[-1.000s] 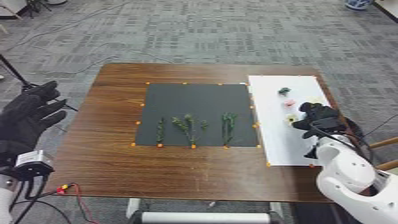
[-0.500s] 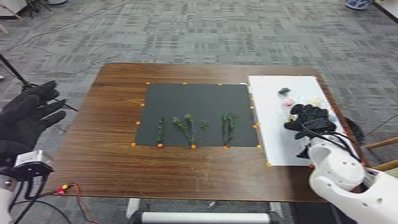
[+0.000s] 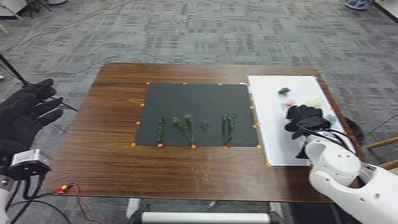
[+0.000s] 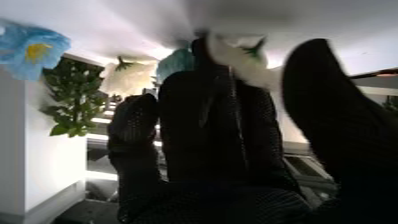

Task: Arrange flowers

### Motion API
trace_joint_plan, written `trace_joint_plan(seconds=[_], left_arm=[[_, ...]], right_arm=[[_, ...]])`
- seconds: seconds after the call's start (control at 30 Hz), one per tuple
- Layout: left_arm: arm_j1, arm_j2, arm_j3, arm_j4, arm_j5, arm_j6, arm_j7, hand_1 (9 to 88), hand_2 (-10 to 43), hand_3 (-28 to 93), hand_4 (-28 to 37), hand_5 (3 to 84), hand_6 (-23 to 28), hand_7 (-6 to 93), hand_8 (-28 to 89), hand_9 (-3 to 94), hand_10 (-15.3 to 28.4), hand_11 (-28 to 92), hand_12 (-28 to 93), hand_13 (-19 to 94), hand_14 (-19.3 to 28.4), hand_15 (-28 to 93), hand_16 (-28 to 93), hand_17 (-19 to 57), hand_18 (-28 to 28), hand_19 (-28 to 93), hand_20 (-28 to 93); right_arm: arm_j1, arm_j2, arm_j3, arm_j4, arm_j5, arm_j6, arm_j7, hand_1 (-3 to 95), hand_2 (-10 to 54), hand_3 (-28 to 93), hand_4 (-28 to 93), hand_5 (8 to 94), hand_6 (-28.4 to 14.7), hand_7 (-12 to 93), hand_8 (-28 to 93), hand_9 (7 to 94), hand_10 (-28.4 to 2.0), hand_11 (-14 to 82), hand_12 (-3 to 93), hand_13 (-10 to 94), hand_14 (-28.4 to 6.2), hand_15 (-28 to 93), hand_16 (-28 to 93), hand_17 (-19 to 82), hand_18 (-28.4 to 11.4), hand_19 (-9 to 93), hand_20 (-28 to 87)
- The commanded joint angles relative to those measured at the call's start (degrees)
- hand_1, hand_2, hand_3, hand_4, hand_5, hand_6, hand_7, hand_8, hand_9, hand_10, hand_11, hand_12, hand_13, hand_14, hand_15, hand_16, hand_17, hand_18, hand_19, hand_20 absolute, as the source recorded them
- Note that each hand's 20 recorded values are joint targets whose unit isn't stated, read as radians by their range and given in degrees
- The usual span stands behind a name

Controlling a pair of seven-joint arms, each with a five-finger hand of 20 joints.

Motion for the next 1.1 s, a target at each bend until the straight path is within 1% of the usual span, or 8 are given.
trace_joint_plan(seconds=[0.03,0.17,0.33,0.5,0.6,0.8,0.93,1.1], left_arm=[[0.79,-0.05,-1.03,-0.70,-0.18,-0.45,0.09,24.0,-6.2,70,-28.3,23.0,2.4,28.6,-13,15.2,10.5,30,15,9,13.5,47,-7,-10.2,19.7,39,12],[0.74,0.36,-1.72,-1.10,-0.02,-0.40,0.03,24.1,-5.9,69,-28.3,23.1,2.4,28.6,-13,15.2,10.4,30,15,9,13.5,47,-7,-10.2,19.7,39,12],[0.51,1.23,-2.73,-1.53,-0.01,-0.72,-0.52,24.1,-5.9,69,-28.3,23.2,2.5,28.6,-13,15.3,10.5,30,15,9,13.5,47,-7,-10.2,19.8,39,12],[-1.36,4.39,-4.08,-1.09,0.14,-2.79,-2.05,24.1,-5.9,69,-28.3,23.3,2.5,28.4,-13,15.5,10.6,30,15,9,13.5,47,-7,-10.2,19.8,39,12],[-2.91,6.85,-4.51,-0.40,-0.09,-3.22,-2.46,24.2,-5.9,69,-28.3,23.4,2.5,28.3,-13,15.5,10.6,30,15,9,13.6,47,-7,-10.2,19.8,39,12],[-7.61,11.96,-3.39,1.49,-0.48,-4.46,-3.52,24.1,-6.0,69,-28.3,23.5,2.5,27.9,-13,15.6,10.6,30,15,9,13.6,47,-7,-10.2,19.9,39,12],[-10.11,13.68,-2.26,2.23,-0.41,-4.33,-3.41,24.2,-5.9,69,-28.3,23.5,2.5,27.7,-12,15.6,10.6,30,15,9,13.6,46,-7,-10.2,19.9,39,12],[-11.81,15.04,-1.23,2.67,-0.31,-3.79,-2.93,24.1,-6.0,69,-28.3,23.6,2.5,27.7,-12,15.8,10.6,30,15,9,13.6,46,-7,-10.1,19.9,39,12]], right_arm=[[1.11,1.00,-4.41,0.39,-2.74,7.09,-0.15,51.3,-9.5,83,-28,65.3,3.3,48,3,74.7,-5.9,25.4,51.9,65,-6.6,72,44,35,-20.0,87,53],[3.79,1.33,-5.54,-1.44,-4.32,11.02,-1.52,52.5,-9.5,84,-28,74.4,4.0,43,-2,83.3,-4.3,21.3,52.1,70,-4.2,68,47,38,-19.1,88,51],[14.70,1.54,-12.38,-4.04,-3.74,14.29,-4.66,53.0,-9.5,84,-28,76.9,3.6,42,-4,85.6,-4.4,19.7,51.5,72,-4.0,67,48,39,-19.3,88,51],[31.57,-2.52,-23.92,-3.21,3.00,16.34,-11.03,53.0,-9.5,84,-28,77.2,3.4,41,-4,85.8,-4.5,19.8,51.7,72,-4.1,67,48,39,-19.4,89,52],[38.35,-8.10,-28.33,-0.77,7.00,17.12,-14.44,53.0,-9.5,84,-28,77.4,3.4,41,-3,85.9,-4.5,19.7,51.5,72,-4.1,67,48,39,-19.5,89,52],[43.47,-17.90,-33.67,1.08,10.73,14.99,-18.36,53.7,-9.5,82,-28,77.3,3.6,41,-4,86.2,-4.3,19.2,50.8,71,-4.5,69,47,39,-19.4,89,52],[45.69,-25.01,-38.61,3.82,13.10,12.59,-20.33,54.8,-9.5,80,-28,77.4,4.3,41,-4,87.4,-3.7,17.7,47.6,72,-4.2,71,45,39,-19.1,89,53],[49.54,-31.97,-47.29,7.42,10.66,11.60,-19.43,55.7,-9.5,78,-28,77.2,4.6,41,-4,90.2,-3.5,14.5,44.4,73,-4.2,72,42,40,-19.0,90,53]])
